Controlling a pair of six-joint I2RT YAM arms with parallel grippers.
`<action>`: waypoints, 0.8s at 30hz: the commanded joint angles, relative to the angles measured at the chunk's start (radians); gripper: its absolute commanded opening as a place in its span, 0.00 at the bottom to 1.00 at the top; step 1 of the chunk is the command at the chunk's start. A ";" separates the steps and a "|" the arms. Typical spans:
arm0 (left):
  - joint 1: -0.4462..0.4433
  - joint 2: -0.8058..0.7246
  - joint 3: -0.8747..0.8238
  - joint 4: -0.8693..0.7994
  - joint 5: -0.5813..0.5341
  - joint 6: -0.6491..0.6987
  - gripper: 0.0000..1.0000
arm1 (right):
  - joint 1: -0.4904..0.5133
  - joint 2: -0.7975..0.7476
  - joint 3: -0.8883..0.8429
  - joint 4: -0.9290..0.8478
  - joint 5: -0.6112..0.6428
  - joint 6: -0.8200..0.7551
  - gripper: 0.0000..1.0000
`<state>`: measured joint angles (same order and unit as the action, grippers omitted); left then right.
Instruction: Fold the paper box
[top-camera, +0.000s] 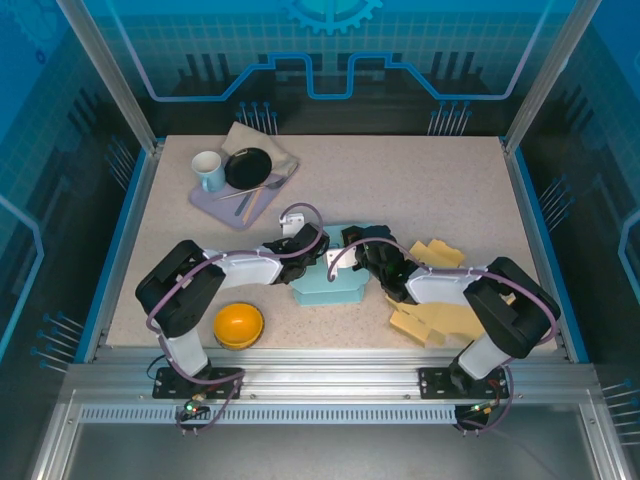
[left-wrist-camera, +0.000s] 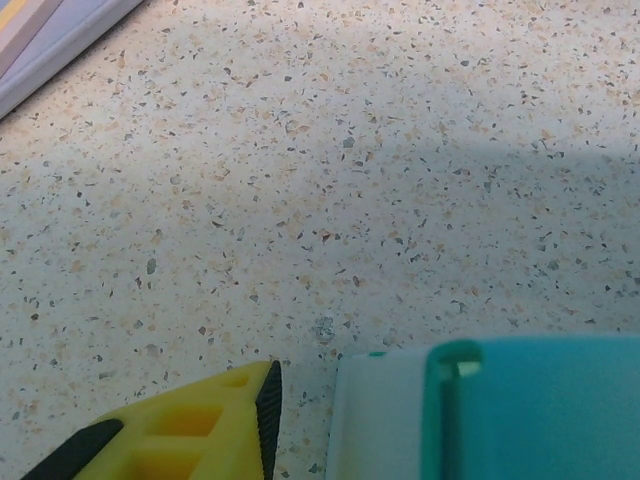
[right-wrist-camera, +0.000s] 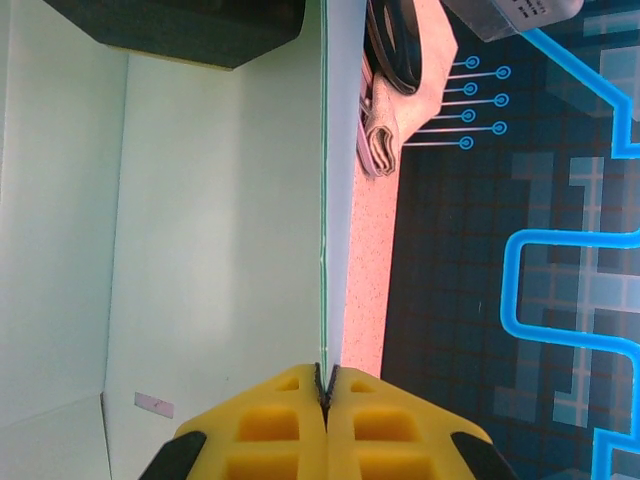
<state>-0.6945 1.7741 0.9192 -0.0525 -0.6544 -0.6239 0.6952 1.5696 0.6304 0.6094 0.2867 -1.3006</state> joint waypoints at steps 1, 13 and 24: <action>0.086 0.037 -0.044 -0.234 -0.157 -0.035 0.33 | -0.037 -0.039 -0.009 -0.093 0.107 0.021 0.00; 0.089 0.023 -0.044 -0.181 -0.109 0.020 0.14 | -0.023 -0.046 0.021 -0.134 0.075 0.109 0.09; 0.086 0.035 -0.042 -0.149 -0.101 0.050 0.11 | -0.047 -0.174 0.087 -0.319 -0.030 0.285 0.42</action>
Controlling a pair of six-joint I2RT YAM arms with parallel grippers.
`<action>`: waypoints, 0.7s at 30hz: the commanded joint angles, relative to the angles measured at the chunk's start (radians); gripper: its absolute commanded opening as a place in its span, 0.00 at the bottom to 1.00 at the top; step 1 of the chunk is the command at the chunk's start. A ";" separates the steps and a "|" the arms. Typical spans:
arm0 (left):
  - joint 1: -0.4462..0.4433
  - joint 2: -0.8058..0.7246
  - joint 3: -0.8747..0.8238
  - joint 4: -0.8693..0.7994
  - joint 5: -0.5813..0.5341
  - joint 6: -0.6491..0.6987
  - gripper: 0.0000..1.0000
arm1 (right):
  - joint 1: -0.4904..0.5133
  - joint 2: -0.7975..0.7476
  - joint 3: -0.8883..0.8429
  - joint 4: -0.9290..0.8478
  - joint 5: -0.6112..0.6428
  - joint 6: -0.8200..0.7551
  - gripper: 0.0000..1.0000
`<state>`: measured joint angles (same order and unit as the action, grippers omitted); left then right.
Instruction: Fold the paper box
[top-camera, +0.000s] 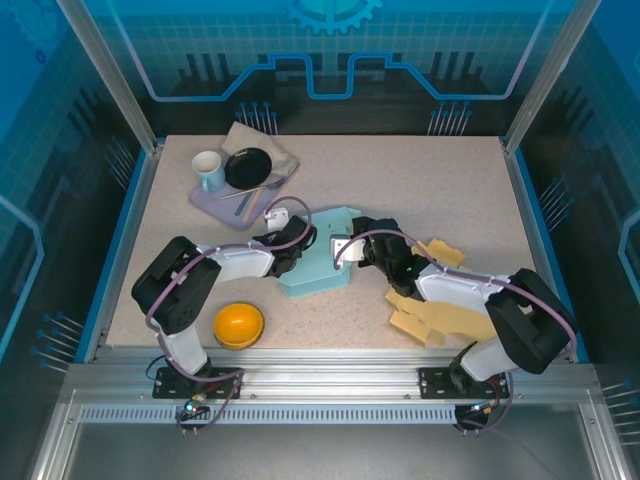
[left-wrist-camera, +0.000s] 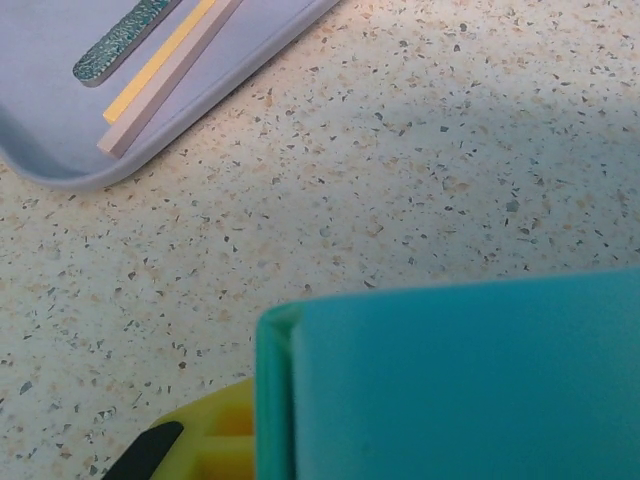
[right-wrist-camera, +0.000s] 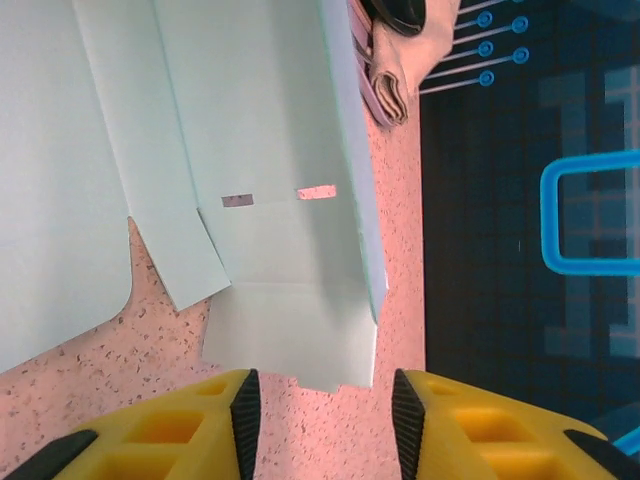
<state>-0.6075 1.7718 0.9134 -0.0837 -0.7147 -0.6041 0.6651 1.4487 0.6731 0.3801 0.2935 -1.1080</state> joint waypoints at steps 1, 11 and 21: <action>-0.001 0.037 -0.037 -0.109 -0.037 0.037 0.12 | -0.026 -0.070 0.058 -0.104 -0.053 0.132 0.43; -0.029 0.021 -0.079 0.044 0.021 0.140 0.12 | -0.148 -0.063 0.315 -0.416 -0.221 0.723 0.51; -0.038 0.009 -0.103 0.112 0.070 0.187 0.13 | -0.147 0.150 0.486 -0.526 -0.234 1.002 0.52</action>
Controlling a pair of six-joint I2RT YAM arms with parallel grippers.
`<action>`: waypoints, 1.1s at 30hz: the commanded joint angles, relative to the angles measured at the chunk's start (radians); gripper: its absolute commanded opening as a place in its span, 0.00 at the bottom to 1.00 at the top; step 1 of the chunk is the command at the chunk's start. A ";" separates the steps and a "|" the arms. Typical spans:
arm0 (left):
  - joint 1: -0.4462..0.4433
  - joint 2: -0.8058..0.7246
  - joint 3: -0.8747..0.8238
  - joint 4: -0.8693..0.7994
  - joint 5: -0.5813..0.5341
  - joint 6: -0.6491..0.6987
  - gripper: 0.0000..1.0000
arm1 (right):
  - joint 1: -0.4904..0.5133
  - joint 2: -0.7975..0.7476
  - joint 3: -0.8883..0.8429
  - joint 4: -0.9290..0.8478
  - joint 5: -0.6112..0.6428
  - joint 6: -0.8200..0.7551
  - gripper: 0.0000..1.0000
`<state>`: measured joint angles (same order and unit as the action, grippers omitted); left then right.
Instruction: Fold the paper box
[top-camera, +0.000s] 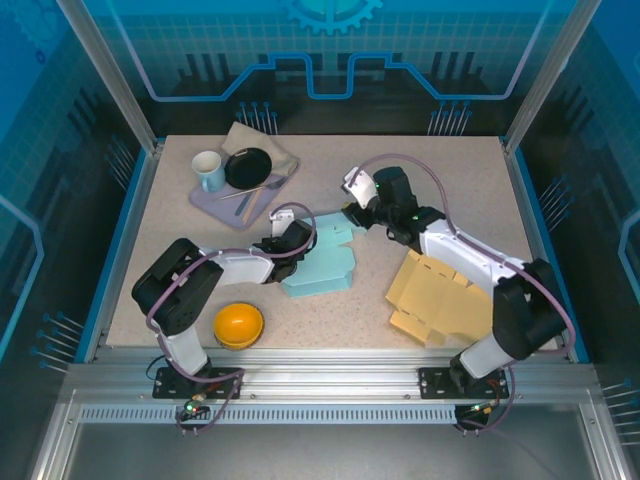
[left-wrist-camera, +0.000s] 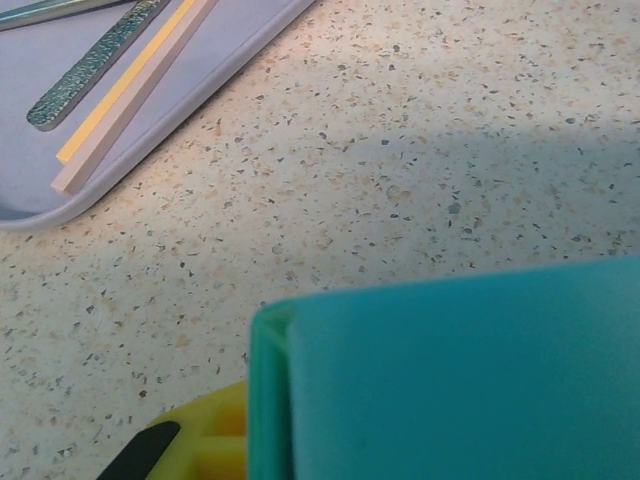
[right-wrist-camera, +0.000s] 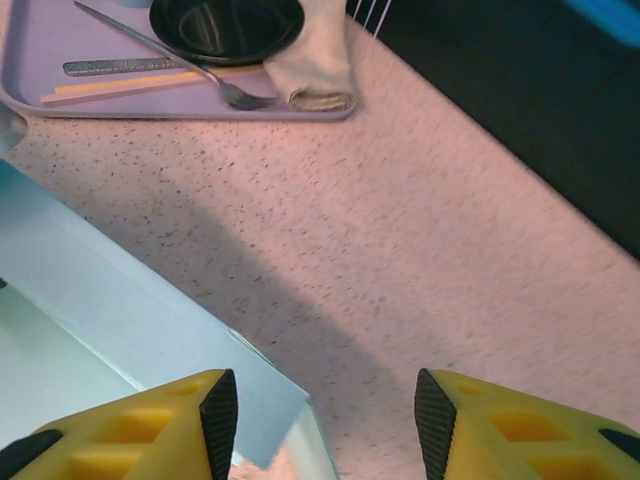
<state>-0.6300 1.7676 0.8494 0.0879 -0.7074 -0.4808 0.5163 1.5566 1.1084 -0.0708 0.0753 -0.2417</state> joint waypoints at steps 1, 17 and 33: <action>-0.018 0.015 -0.038 -0.059 0.065 0.064 0.13 | 0.011 0.063 0.061 -0.084 -0.002 0.142 0.52; -0.025 0.027 -0.020 -0.080 0.060 0.050 0.13 | 0.009 0.191 0.368 -0.531 -0.134 0.674 0.51; -0.036 0.025 -0.009 -0.085 0.060 0.045 0.14 | -0.008 0.286 0.280 -0.416 -0.203 0.787 0.53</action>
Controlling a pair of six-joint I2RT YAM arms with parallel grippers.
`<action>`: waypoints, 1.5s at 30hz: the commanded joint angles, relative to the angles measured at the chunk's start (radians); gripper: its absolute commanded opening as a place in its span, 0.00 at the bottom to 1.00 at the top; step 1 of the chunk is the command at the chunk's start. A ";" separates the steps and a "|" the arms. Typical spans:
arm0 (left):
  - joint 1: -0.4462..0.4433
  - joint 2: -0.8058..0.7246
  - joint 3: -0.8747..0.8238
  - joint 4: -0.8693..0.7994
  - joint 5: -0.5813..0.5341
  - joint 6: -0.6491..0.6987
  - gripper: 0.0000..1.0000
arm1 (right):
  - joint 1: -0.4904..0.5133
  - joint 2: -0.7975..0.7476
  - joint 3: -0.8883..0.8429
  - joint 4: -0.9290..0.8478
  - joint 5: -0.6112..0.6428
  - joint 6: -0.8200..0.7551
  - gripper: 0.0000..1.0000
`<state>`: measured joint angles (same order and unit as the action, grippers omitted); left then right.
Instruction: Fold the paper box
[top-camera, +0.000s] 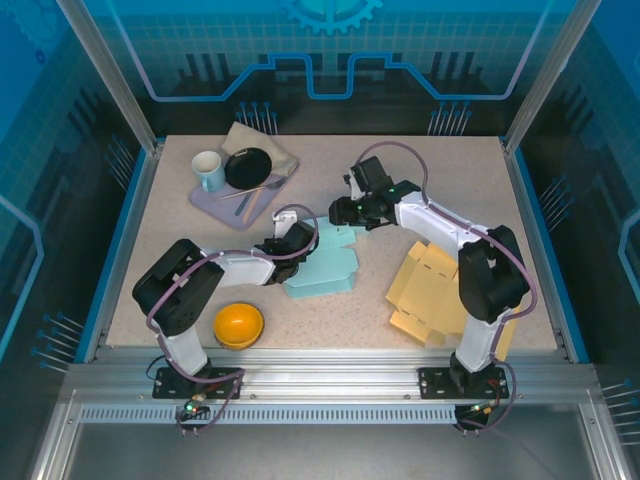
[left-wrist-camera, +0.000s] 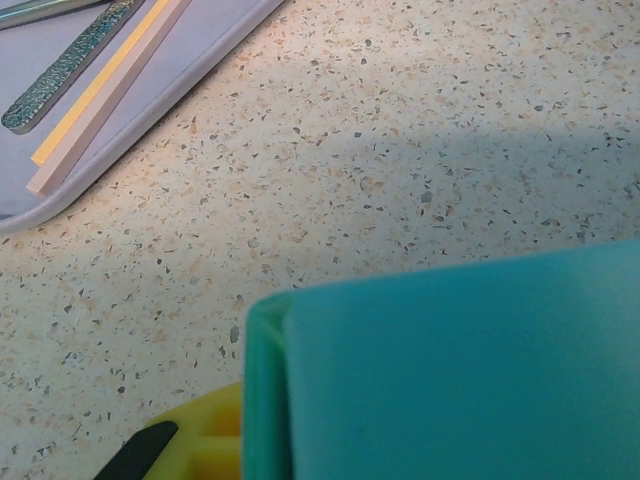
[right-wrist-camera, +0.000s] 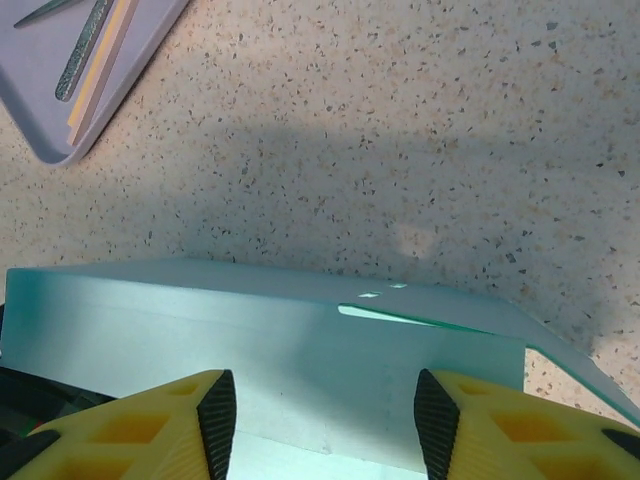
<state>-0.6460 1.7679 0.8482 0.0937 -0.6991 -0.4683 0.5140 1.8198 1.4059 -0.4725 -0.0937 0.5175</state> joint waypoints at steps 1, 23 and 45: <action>-0.023 0.026 -0.006 -0.089 0.053 0.033 0.14 | -0.007 0.024 -0.021 -0.009 -0.043 0.031 0.54; -0.034 0.020 0.012 -0.098 0.078 0.039 0.14 | -0.051 0.021 -0.063 0.026 -0.091 0.048 0.58; -0.045 0.045 0.052 -0.130 0.066 0.028 0.13 | -0.028 0.014 -0.133 0.176 -0.221 0.277 0.19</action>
<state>-0.6670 1.7741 0.8803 0.0387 -0.6743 -0.4725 0.4644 1.8385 1.2987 -0.3069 -0.3183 0.7807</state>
